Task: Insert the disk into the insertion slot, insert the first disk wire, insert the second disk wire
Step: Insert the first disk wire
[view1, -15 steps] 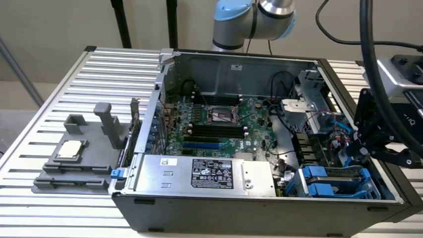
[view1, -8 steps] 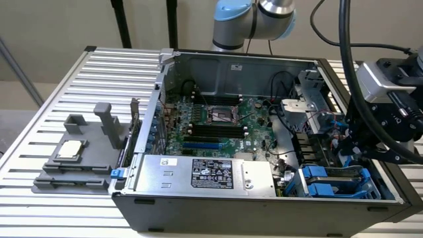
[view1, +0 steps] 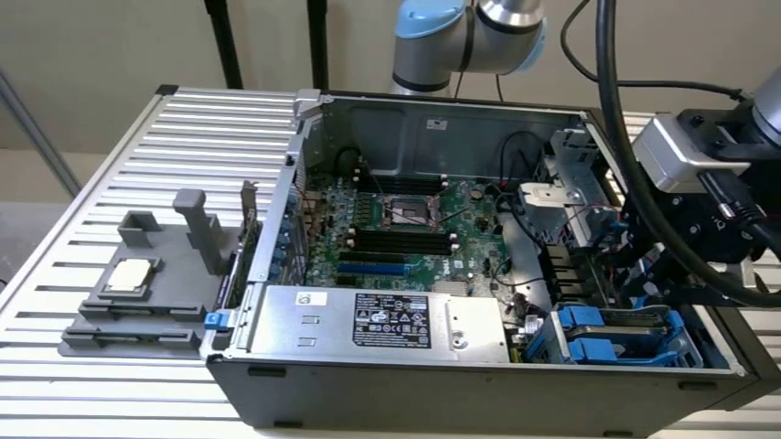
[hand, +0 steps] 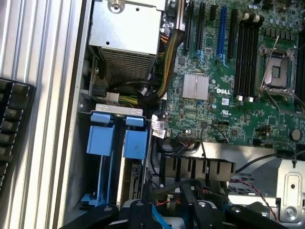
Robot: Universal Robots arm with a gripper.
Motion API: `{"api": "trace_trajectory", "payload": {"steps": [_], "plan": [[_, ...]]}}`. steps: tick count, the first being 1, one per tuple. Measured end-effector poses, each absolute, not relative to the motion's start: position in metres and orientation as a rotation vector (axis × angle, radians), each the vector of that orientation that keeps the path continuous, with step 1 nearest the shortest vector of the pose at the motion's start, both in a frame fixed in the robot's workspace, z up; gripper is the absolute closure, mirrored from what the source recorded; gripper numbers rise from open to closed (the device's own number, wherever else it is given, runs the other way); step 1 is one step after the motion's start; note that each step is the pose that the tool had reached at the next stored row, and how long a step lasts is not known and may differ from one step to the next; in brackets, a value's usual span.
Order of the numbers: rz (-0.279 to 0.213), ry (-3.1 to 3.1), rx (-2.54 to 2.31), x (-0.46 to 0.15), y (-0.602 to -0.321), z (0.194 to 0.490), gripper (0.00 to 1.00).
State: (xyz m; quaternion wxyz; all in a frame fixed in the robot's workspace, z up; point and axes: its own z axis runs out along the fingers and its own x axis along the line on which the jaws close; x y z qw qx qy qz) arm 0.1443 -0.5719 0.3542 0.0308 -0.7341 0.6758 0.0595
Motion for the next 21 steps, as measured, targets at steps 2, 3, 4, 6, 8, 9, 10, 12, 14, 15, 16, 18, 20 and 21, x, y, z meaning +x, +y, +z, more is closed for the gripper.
{"api": "trace_trajectory", "payload": {"steps": [2, 3, 4, 6, 8, 9, 10, 12, 14, 15, 16, 18, 20, 21], "plan": [[0.184, 2.082, -2.262, 0.144, -0.579, 0.354, 0.63], [0.185, 2.083, -2.263, 0.144, -0.583, 0.354, 0.63], [0.187, 2.083, -2.263, 0.144, -0.587, 0.354, 0.63], [0.191, 2.085, -2.264, 0.145, -0.596, 0.354, 0.63], [0.197, 2.088, -2.266, 0.148, -0.601, 0.354, 0.63], [0.201, 2.089, -2.267, 0.15, -0.602, 0.354, 0.63], [0.205, 2.091, -2.268, 0.152, -0.604, 0.354, 0.63], [0.216, 2.092, -2.269, 0.157, -0.605, 0.354, 0.63], [0.227, 2.089, -2.266, 0.162, -0.606, 0.354, 0.63], [0.234, 2.086, -2.263, 0.165, -0.606, 0.354, 0.63], [0.242, 2.081, -2.259, 0.167, -0.607, 0.354, 0.63], [0.261, 2.07, -2.249, 0.17, -0.607, 0.354, 0.63], [0.277, 2.059, -2.241, 0.171, -0.607, 0.354, 0.63], [0.283, 2.054, -2.239, 0.171, -0.607, 0.354, 0.63]]}}
